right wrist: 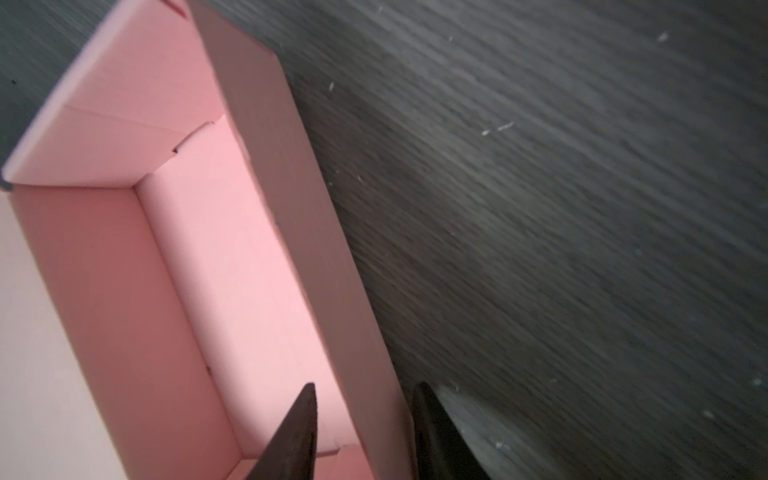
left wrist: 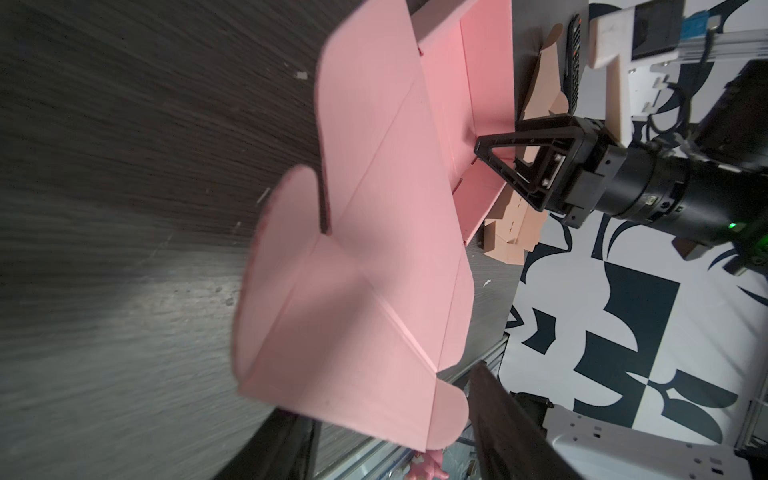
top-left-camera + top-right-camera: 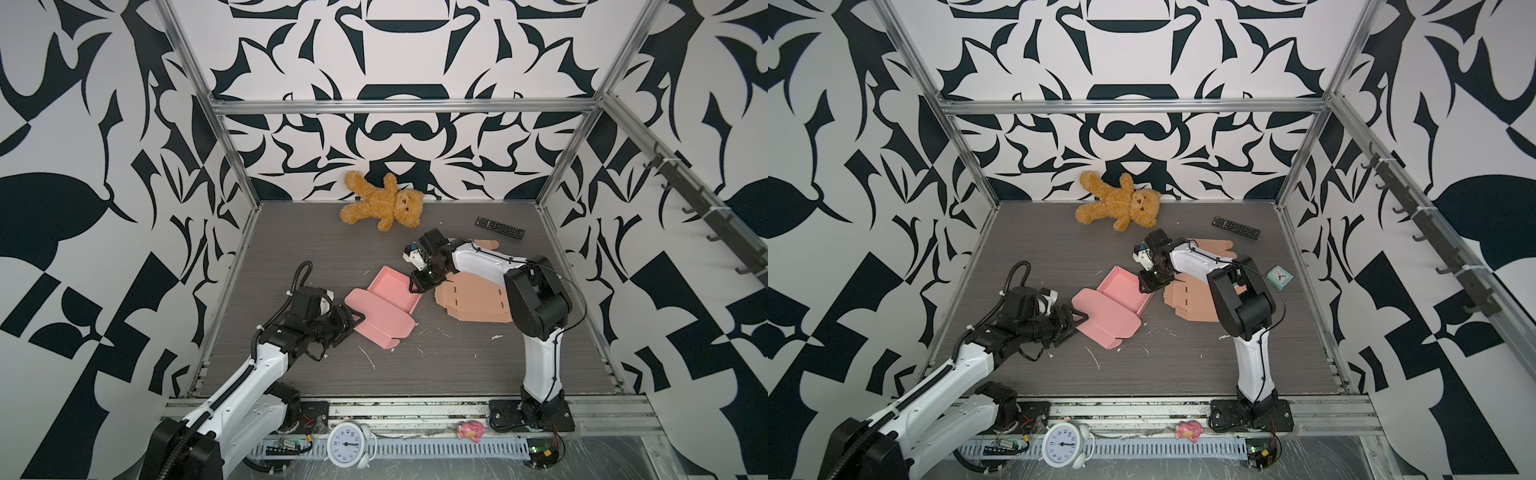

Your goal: Fold the paper box

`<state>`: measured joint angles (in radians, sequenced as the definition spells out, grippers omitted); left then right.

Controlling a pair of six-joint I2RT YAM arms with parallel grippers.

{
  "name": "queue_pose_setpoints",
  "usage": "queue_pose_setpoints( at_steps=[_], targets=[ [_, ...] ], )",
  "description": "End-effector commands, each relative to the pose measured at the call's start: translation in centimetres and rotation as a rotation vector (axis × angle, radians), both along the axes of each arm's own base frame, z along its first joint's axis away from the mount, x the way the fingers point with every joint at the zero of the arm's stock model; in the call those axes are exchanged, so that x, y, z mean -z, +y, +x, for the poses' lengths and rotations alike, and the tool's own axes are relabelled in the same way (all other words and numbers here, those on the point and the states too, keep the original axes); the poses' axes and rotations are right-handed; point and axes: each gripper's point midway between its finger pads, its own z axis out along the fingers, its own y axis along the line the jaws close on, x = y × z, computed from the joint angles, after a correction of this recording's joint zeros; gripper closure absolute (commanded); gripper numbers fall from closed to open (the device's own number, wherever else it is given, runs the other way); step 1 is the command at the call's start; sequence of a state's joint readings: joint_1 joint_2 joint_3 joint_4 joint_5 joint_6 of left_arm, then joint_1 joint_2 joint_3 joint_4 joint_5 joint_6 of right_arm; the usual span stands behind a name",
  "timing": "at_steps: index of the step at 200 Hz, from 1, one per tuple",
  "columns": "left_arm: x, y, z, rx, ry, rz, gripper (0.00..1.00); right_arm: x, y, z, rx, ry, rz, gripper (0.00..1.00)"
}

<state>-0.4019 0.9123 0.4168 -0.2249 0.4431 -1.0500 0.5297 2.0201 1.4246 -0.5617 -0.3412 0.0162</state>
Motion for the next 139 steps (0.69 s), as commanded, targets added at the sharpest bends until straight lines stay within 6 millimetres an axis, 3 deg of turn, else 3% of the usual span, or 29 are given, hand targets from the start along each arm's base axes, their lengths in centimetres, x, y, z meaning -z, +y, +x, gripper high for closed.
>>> queue_pose_setpoints(
  at_steps=[1,87,139],
  targets=[
    [0.5,-0.2,0.5,-0.048,0.008,-0.005,0.45,-1.5,0.2,-0.3,0.005,-0.015,0.038,0.6],
    [0.7,0.0,0.8,-0.111,0.004,0.005,0.68,-2.5,-0.1,-2.1,0.017,-0.005,0.086,0.59],
    [0.7,0.3,1.0,-0.131,-0.002,0.011,0.8,-3.3,0.2,-4.1,0.015,0.008,0.127,0.59]
  ],
)
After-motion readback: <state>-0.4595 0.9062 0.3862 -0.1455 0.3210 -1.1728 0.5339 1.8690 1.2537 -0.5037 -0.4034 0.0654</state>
